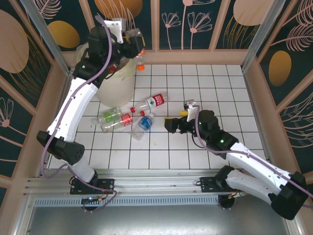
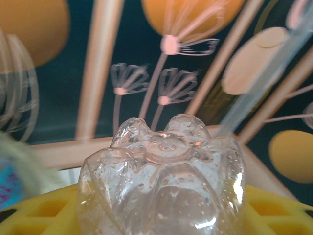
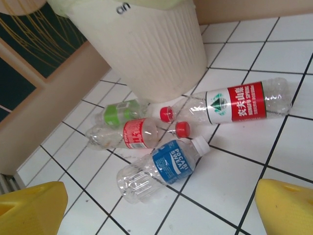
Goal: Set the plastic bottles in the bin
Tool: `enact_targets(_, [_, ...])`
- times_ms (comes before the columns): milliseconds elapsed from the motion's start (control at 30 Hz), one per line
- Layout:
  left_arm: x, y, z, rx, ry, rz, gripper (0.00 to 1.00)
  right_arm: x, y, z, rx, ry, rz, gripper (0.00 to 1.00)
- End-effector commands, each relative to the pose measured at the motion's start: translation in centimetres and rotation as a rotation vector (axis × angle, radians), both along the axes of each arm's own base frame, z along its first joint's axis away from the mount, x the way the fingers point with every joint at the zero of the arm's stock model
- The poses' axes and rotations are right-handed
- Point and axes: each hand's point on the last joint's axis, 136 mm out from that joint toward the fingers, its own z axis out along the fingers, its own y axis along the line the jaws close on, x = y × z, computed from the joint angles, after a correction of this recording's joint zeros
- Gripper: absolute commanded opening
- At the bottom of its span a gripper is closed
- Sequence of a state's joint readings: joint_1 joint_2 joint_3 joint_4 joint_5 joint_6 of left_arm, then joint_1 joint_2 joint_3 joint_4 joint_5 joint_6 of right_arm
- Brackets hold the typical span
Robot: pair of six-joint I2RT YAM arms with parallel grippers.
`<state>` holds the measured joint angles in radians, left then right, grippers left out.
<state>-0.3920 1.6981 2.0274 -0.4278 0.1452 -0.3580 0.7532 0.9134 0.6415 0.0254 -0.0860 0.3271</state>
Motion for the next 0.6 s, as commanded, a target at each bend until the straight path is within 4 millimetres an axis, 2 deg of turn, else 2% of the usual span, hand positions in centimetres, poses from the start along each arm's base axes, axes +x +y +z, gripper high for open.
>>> enact_targets(0, [1.4, 3.7, 0.1, 0.064, -0.005, 0.121, 0.59, 1.6, 0.8, 2.0, 0.023, -0.038, -0.022, 0.99])
enact_targets(167, [3.5, 9.5, 0.4, 0.087, -0.035, 0.299, 0.59, 2.6, 1.4, 1.8, -0.029, -0.025, -0.026, 0.99])
enact_targets(233, [5.1, 11.0, -1.2, 0.093, -0.011, 0.340, 0.59, 3.1, 1.6, 1.8, -0.046, -0.031, -0.030, 0.99])
enact_targets(400, [7.6, 14.1, -2.6, 0.082, 0.010, 0.403, 0.59, 4.7, 1.7, 1.2, -0.085, -0.036, -0.077, 0.97])
enact_targets(467, [8.8, 15.1, -3.7, 0.090, 0.027, 0.427, 0.59, 6.1, 0.4, 1.1, -0.087, -0.058, -0.191, 0.96])
enact_targets(567, [10.2, 16.4, -4.7, 0.096, 0.038, 0.460, 0.59, 7.1, -0.5, 1.4, -0.068, -0.097, -0.252, 0.99])
